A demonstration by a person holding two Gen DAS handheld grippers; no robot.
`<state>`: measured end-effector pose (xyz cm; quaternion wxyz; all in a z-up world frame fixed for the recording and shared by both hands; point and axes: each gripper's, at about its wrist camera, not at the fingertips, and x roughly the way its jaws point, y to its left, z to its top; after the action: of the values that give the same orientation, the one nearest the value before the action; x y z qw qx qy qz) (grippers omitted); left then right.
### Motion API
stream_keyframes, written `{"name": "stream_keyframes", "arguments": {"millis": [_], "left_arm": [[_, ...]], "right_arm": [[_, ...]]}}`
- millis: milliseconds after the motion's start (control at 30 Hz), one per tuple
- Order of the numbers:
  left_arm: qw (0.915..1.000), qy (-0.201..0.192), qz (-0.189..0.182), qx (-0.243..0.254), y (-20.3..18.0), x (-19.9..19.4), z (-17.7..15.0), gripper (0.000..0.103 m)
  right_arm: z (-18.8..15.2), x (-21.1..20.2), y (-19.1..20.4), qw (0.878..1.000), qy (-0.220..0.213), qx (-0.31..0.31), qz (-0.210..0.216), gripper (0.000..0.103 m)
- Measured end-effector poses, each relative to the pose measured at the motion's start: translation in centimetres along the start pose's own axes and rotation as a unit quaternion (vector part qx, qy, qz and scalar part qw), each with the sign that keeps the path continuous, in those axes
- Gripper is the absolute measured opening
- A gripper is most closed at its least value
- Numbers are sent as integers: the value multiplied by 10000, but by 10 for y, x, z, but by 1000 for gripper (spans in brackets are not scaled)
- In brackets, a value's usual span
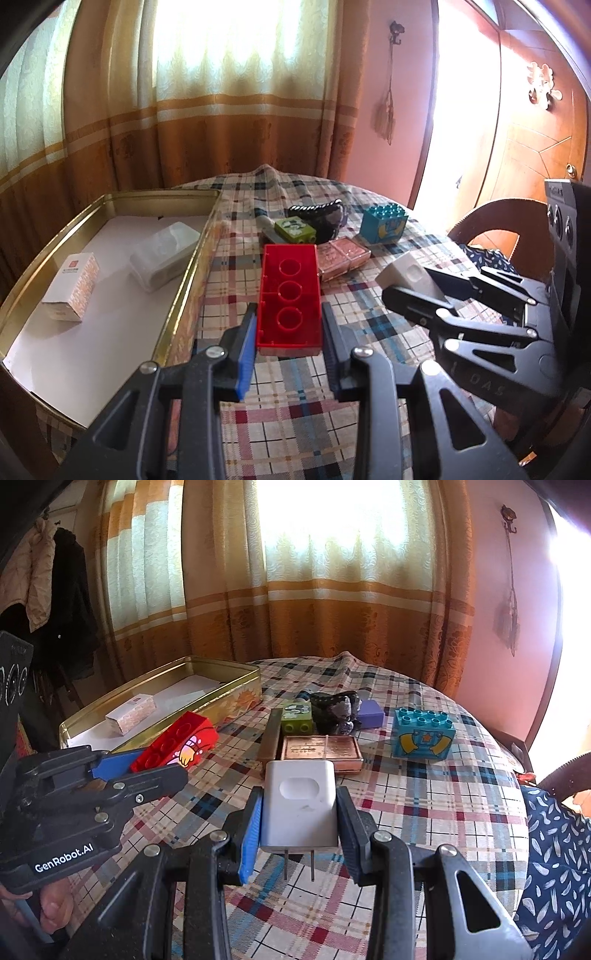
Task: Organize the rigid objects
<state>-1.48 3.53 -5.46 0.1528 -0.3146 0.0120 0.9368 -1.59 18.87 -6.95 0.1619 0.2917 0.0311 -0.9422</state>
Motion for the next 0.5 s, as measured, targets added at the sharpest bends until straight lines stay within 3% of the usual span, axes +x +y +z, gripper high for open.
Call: {"name": "stream_keyframes", "arguments": {"millis": [500], "left_arm": [[9999, -109, 66, 14, -1, -4, -1, 30]], "right_arm": [[0, -2, 3, 10000, -33, -6, 27, 40]]}}
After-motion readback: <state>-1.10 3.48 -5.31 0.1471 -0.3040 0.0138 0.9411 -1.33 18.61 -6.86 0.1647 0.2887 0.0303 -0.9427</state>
